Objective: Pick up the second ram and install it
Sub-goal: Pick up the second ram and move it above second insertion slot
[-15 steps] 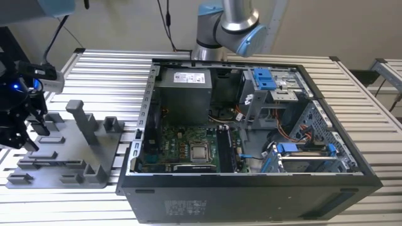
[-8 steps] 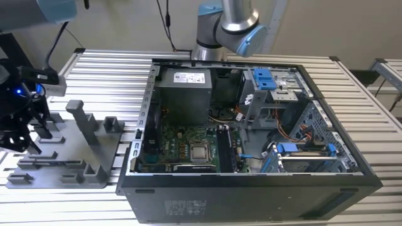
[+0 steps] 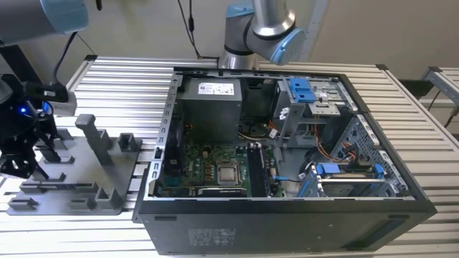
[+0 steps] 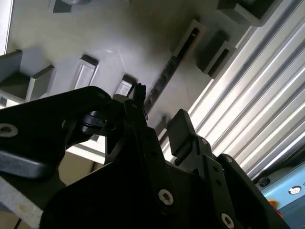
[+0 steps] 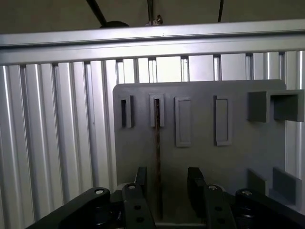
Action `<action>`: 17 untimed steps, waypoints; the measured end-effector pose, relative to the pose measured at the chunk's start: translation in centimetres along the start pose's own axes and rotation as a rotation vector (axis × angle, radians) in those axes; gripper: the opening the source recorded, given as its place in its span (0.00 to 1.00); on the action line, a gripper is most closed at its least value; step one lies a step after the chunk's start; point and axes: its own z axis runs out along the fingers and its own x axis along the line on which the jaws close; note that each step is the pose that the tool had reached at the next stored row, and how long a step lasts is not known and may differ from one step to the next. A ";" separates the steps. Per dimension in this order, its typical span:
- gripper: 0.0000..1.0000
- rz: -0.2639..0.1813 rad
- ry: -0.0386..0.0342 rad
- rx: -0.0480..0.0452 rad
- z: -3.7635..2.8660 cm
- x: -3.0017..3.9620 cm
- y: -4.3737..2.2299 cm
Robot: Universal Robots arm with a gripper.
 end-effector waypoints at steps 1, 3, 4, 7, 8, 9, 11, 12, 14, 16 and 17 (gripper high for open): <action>0.48 0.000 0.0000 0.0000 0.13 0.01 0.01; 0.48 0.000 0.0001 0.0000 0.38 0.07 0.05; 0.48 0.000 0.0000 0.0001 0.51 0.09 0.07; 0.48 0.000 -0.0001 0.0004 0.91 0.11 0.18; 0.48 0.000 0.0000 0.0003 1.03 0.12 0.22; 0.48 0.000 0.0000 0.0003 1.16 0.12 0.27; 0.48 0.000 -0.0001 0.0005 1.43 0.12 0.35; 0.48 0.000 -0.0001 0.0005 1.56 0.12 0.38; 0.48 0.000 0.0000 0.0004 1.80 0.13 0.45; 0.48 0.000 0.0001 0.0003 2.01 0.14 0.54; 0.48 0.000 0.0001 0.0003 2.13 0.14 0.58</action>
